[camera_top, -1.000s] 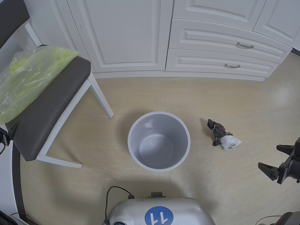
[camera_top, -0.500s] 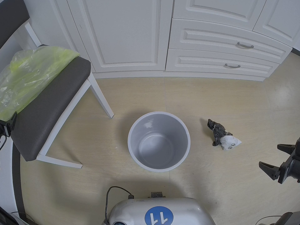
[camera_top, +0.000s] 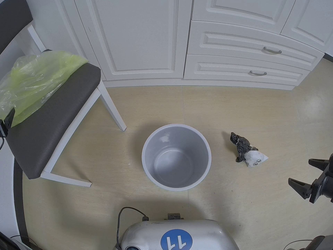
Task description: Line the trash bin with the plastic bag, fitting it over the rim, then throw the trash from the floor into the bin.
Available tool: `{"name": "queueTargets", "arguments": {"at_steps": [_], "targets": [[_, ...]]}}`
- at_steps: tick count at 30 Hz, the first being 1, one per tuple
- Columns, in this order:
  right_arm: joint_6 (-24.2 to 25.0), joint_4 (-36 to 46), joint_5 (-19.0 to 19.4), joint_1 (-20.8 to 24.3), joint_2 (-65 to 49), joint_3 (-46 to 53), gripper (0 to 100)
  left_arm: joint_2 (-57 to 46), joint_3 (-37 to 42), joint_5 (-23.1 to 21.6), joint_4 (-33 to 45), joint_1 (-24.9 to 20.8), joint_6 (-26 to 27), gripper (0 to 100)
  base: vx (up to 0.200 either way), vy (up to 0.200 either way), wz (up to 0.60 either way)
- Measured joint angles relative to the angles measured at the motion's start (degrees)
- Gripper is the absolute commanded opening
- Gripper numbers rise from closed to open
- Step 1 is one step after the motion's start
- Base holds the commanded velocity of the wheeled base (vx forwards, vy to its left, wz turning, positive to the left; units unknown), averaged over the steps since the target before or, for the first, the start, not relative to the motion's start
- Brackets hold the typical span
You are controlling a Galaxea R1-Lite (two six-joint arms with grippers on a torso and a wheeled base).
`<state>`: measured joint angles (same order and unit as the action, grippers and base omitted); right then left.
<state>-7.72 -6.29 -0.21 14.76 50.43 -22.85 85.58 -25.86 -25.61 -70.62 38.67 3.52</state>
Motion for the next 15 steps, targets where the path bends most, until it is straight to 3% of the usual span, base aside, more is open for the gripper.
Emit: {"name": "queueTargets", "arguments": {"at_steps": [9,15], "targets": [[-0.1,0.0,0.0,0.0,0.0,0.0,100,0.6,-1.4,0.7,0.5,0.6,-1.0,100,0.0,0.0,0.0],[0.0,0.0,0.0,0.1,0.0,0.0,100,1.5,-0.4,0.4,2.0,0.2,2.9,100,0.0,0.0,0.0]]}}
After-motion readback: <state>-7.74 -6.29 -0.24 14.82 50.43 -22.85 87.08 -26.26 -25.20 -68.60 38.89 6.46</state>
